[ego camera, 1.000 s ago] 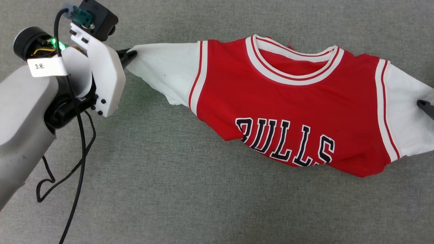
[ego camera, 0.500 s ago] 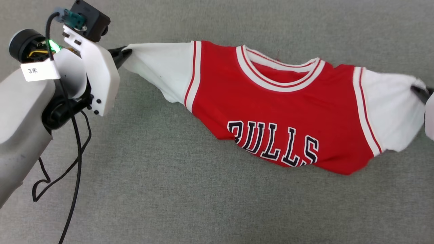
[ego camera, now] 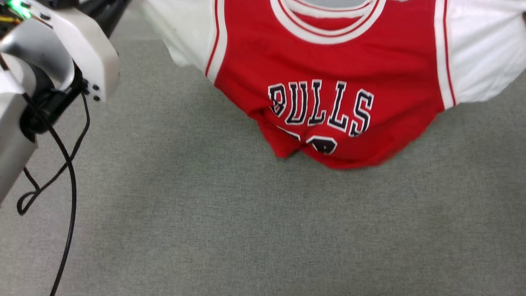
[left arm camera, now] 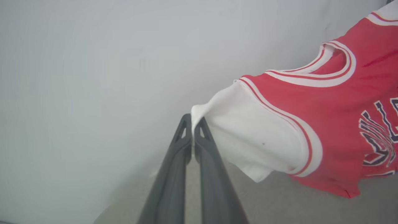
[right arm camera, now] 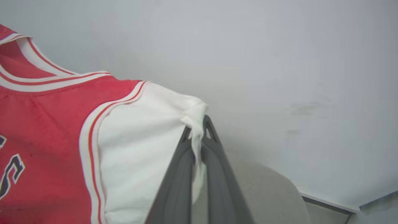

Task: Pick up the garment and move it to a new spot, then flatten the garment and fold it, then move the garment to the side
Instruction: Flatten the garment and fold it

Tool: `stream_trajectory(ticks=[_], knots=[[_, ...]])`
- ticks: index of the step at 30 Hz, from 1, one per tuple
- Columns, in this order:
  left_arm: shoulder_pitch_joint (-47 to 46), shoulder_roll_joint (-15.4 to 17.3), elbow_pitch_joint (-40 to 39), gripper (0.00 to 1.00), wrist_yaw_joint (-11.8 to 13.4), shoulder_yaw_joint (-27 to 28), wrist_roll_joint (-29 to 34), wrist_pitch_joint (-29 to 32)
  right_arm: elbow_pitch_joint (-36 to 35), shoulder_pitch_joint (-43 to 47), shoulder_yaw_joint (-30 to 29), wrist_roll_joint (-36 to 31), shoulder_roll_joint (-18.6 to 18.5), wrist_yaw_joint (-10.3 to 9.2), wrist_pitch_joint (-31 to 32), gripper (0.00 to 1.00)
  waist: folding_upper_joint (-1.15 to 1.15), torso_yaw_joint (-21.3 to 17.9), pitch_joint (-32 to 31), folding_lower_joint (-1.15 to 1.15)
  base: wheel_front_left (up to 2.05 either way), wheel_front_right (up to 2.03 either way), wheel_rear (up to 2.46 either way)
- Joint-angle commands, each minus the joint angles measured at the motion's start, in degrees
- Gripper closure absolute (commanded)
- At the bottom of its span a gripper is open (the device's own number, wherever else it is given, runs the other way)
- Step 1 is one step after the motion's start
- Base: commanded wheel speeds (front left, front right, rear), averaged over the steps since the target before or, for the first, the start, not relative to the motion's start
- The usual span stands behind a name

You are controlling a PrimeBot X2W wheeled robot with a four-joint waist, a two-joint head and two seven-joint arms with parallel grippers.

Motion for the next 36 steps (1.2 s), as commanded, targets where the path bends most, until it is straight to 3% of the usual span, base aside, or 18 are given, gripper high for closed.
stream_trajectory(ticks=[1,12,20,27,36], knots=[[-0.76,-0.02,-0.24,1.0,0.3,0.31,0.26,-0.29,-0.32,-1.11,-0.5,-0.27,0.21,-0.06,-0.39,1.0,0.0,-0.08,-0.62,0.0,0.0,0.0,0.0],[-6.74,0.92,-5.18,1.0,2.66,3.99,1.39,-1.86,-8.72,-5.58,-8.94,-3.39,2.82,-0.06,-1.75,1.0,0.0,-0.06,-3.68,0.0,0.0,0.0,0.0],[-12.12,-0.22,-4.02,1.0,1.76,5.57,1.08,-1.56,-10.95,-10.35,-10.2,-4.91,4.26,-0.06,0.49,1.0,0.0,0.04,-3.38,0.0,0.0,0.0,0.0],[-18.08,-3.43,-0.23,1.0,0.6,6.51,1.16,-2.39,-8.59,-18.52,-9.02,-6.35,5.36,-0.06,2.4,1.0,0.0,0.22,1.74,0.0,0.0,0.0,0.0],[-28.64,-8.15,8.03,1.0,-0.09,7.32,3.72,-4.64,0.61,-34.4,-6.14,-10.13,7.24,-0.06,1.83,1.0,0.0,0.23,12.32,0.0,0.0,0.0,0.0]])
